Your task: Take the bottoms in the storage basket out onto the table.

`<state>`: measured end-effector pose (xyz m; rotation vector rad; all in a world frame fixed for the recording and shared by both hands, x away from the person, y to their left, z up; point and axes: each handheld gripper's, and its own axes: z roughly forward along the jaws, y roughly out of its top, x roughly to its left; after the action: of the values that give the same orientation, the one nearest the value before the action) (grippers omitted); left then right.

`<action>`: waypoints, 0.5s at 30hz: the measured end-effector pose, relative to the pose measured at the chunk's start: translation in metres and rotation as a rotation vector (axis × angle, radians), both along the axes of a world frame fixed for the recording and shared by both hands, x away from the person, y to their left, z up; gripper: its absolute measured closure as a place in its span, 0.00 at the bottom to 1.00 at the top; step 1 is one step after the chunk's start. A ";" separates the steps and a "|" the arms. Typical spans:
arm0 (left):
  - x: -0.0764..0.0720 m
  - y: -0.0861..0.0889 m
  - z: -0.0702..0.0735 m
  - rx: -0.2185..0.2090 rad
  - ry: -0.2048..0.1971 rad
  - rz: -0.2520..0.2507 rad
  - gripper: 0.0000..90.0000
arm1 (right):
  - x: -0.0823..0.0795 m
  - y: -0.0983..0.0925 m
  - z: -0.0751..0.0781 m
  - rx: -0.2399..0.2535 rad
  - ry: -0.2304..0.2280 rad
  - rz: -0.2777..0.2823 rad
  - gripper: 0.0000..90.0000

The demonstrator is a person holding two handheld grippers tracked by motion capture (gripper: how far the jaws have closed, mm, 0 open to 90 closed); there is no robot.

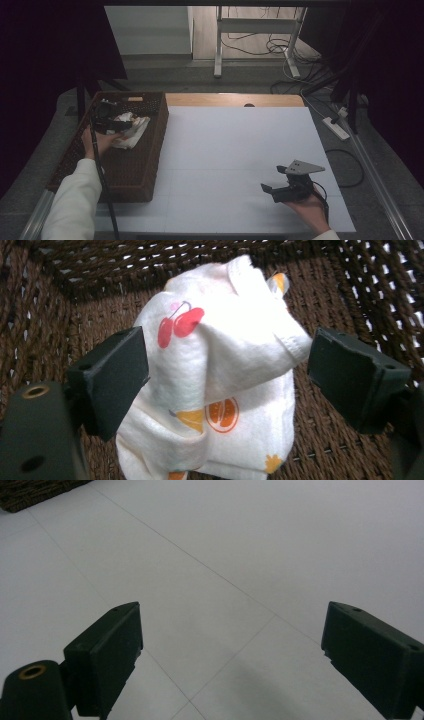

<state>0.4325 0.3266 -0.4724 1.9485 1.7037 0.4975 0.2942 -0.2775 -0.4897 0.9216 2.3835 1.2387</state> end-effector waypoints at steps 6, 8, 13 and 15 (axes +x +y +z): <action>0.003 0.003 -0.006 0.004 0.027 0.003 0.17 | 0.000 0.000 0.000 -0.001 0.002 0.001 0.11; 0.004 0.004 -0.007 0.001 0.033 0.005 0.18 | 0.000 0.000 0.000 -0.001 0.003 0.000 0.11; 0.005 0.007 -0.013 0.020 0.069 0.030 0.27 | -0.001 0.000 0.000 0.000 0.003 0.002 0.11; 0.006 0.008 -0.014 0.024 0.077 0.032 0.34 | -0.001 0.000 0.000 -0.001 0.003 0.001 0.11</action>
<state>0.4381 0.3345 -0.4867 1.9835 1.7860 0.4619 0.2935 -0.2773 -0.4901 0.9224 2.3870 1.2378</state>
